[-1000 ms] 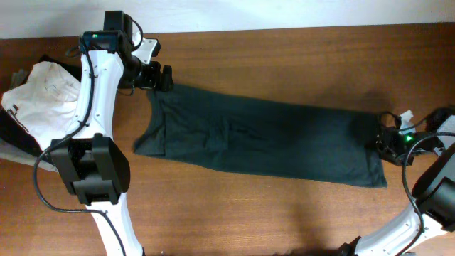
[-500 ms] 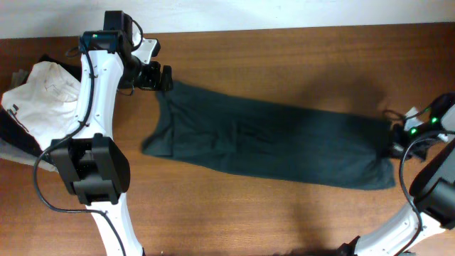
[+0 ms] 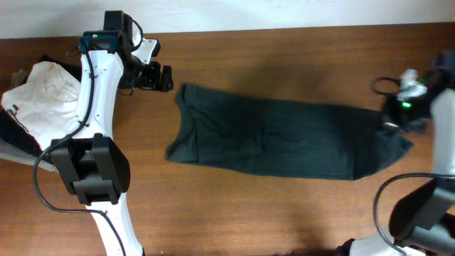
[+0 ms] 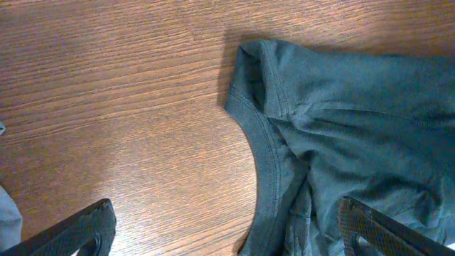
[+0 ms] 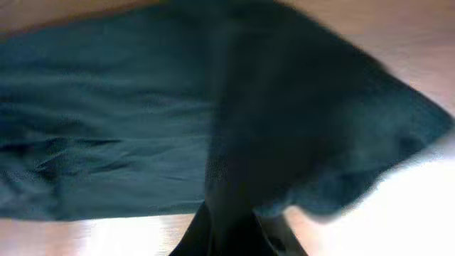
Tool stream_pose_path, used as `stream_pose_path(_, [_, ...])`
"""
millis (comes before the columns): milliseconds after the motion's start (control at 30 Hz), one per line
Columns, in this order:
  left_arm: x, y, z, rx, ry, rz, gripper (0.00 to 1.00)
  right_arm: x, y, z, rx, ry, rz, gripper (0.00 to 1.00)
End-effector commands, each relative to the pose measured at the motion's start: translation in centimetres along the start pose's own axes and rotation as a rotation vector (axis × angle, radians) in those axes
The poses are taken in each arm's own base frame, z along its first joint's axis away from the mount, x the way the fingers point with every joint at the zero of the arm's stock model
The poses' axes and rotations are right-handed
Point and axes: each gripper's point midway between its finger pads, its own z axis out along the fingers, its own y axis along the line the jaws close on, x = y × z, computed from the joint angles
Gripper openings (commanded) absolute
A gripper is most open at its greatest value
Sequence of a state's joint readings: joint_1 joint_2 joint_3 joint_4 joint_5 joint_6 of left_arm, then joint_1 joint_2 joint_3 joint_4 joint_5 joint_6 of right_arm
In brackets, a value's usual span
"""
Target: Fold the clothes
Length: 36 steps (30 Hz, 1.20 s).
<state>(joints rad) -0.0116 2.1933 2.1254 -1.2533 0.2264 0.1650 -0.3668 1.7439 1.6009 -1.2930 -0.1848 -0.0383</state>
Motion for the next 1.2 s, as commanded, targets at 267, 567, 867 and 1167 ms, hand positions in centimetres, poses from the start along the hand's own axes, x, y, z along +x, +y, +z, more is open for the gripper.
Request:
stream_pose_path(267, [-0.4,0.3,-0.7,-0.012,-0.019,0.012,0.99,2.1,19.8,7.3,-0.052,0.036,-0.192,0.04])
stream_pose_path(567, [-0.4,0.3,-0.7,-0.012,-0.019,0.012,0.99,2.9,25.2,10.6,-0.158,0.048,-0.261,0.5])
stream_pose_path(867, [-0.4,0.3,-0.7,-0.012,-0.019,0.012,0.99,1.2,15.7,8.9,0.02,0.076,-0.123,0.28])
stream_pose_path(1167, [-0.4,0.3,-0.7,-0.012,-0.019,0.012,0.99,6.9,17.3,15.9,-0.132,0.175,-0.166,0.08])
